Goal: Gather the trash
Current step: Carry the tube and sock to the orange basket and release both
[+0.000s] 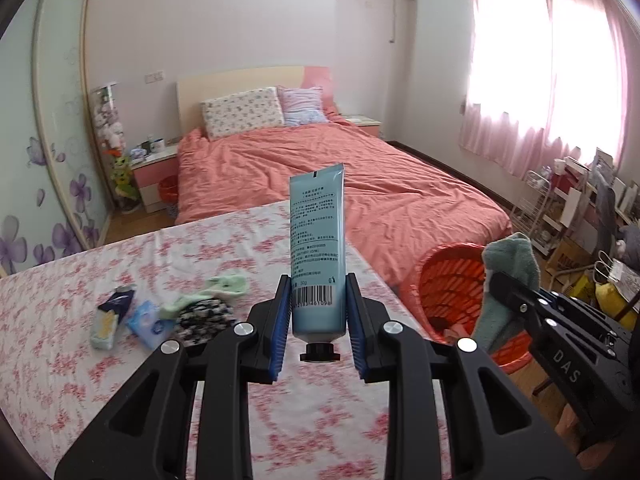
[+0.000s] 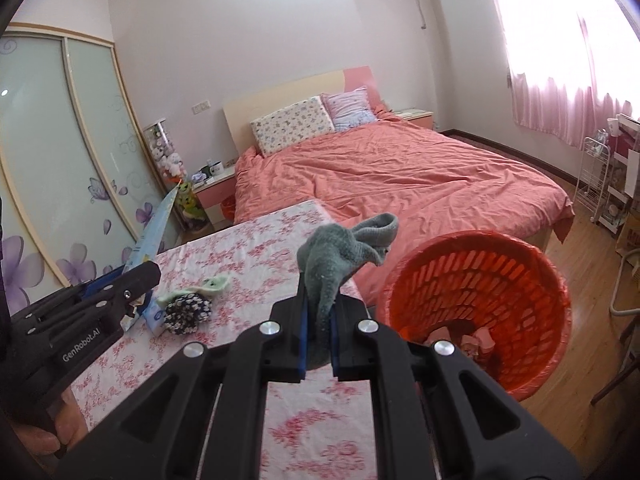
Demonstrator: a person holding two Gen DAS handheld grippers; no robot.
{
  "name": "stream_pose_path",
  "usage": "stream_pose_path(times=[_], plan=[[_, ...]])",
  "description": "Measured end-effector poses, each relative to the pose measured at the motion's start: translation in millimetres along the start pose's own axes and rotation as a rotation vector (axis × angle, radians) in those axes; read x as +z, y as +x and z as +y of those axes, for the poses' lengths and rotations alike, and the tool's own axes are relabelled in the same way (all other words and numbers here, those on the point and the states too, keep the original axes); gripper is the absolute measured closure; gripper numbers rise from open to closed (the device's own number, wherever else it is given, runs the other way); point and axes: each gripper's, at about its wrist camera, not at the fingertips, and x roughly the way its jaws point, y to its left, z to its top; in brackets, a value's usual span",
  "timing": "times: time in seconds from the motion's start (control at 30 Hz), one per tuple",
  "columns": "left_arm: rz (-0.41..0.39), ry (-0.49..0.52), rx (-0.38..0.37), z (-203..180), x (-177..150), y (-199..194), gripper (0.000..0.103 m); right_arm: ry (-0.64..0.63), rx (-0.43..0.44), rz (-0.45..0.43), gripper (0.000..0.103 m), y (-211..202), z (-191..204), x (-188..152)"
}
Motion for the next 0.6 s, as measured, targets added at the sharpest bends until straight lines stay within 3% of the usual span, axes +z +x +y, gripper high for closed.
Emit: stream_pose_path(times=[0.6], plan=[[0.066,0.056,-0.228,-98.9,4.2,67.6,0.076,0.151,-0.106,-0.012,0.094,17.4,-123.4,14.6]])
